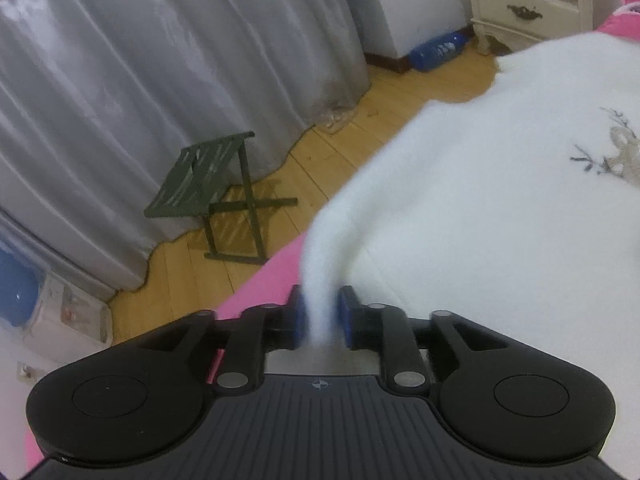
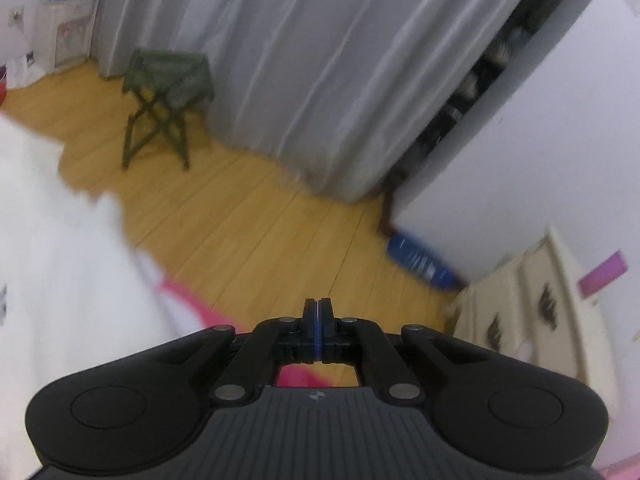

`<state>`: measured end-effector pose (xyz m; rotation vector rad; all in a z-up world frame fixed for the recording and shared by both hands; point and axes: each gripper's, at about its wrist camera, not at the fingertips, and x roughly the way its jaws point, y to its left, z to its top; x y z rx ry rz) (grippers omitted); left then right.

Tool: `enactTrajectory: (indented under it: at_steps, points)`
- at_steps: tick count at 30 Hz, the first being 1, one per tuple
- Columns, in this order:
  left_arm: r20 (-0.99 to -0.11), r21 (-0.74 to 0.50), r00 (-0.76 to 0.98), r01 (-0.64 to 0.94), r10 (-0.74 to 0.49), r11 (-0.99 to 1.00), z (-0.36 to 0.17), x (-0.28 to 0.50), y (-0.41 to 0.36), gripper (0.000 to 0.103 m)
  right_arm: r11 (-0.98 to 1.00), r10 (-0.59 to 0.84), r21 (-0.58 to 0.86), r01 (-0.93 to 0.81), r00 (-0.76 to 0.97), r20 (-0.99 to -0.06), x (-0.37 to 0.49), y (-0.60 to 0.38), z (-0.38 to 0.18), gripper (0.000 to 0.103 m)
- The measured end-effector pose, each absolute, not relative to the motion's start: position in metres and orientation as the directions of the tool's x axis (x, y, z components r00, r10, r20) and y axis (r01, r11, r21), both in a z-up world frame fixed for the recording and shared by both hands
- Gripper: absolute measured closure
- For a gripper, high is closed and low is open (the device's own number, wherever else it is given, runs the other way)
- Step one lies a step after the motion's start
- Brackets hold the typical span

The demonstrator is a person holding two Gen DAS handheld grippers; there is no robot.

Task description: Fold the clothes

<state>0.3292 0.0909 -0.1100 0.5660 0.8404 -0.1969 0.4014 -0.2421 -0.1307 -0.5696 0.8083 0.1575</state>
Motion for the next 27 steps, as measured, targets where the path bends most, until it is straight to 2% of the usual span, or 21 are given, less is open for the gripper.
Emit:
enactTrajectory:
  at_steps: [1, 4, 8, 11, 13, 15, 18, 20, 22, 25, 27]
  points:
    - [-0.746, 0.395, 0.663, 0.364, 0.063, 0.843, -0.108, 0.329, 0.094, 0.061, 0.847, -0.073, -0.403, -0.346, 0.676, -0.733, 0.403, -0.247, -0.133, 0.103]
    - [-0.742, 0.339, 0.667, 0.278, 0.074, 0.899, -0.098, 0.330, 0.109, 0.041, 0.929, -0.009, -0.242, -0.280, 0.636, -0.772, 0.393, -0.274, -0.125, 0.102]
    - [-0.732, 0.282, 0.674, 0.171, 0.097, 0.944, -0.076, 0.320, 0.125, 0.034, 0.986, 0.068, -0.040, -0.163, 0.604, -0.794, 0.366, -0.316, -0.112, 0.099]
    - [-0.696, 0.308, 0.703, 0.111, 0.144, 0.945, -0.054, 0.300, 0.130, 0.033, 0.994, 0.088, 0.034, -0.102, 0.595, -0.799, 0.341, -0.342, -0.099, 0.092]
    - [-0.659, 0.362, 0.728, 0.087, 0.189, 0.928, -0.037, 0.288, 0.129, 0.032, 0.996, 0.087, 0.060, -0.065, 0.592, -0.801, 0.320, -0.358, -0.087, 0.092]
    - [-0.611, 0.382, 0.762, 0.046, 0.215, 0.923, -0.008, 0.273, 0.127, 0.033, 0.995, 0.086, 0.095, -0.019, 0.615, -0.784, 0.296, -0.375, -0.066, 0.090]
    - [-0.551, 0.351, 0.809, 0.002, 0.204, 0.936, 0.052, 0.243, 0.120, 0.033, 0.966, 0.178, 0.257, 0.029, 0.649, -0.740, 0.248, -0.400, -0.032, 0.086]
    - [-0.536, 0.326, 0.830, 0.033, 0.156, 0.945, 0.092, 0.219, 0.104, 0.033, 0.951, 0.231, 0.311, 0.006, 0.654, -0.720, 0.213, -0.405, -0.017, 0.080]
    - [-0.557, 0.332, 0.827, 0.134, 0.080, 0.934, 0.124, 0.191, 0.076, 0.032, 0.952, 0.280, 0.296, -0.080, 0.619, -0.734, 0.184, -0.395, -0.012, 0.075]
    - [-0.655, 0.318, 0.753, 0.349, -0.061, 0.882, 0.138, 0.146, 0.019, 0.032, 0.918, 0.393, 0.293, -0.266, 0.523, -0.757, 0.150, -0.365, -0.019, 0.075]
    - [-0.740, 0.262, 0.656, 0.483, -0.148, 0.836, 0.120, 0.115, -0.021, 0.033, 0.854, 0.488, 0.315, -0.414, 0.429, -0.760, 0.125, -0.341, -0.029, 0.075]
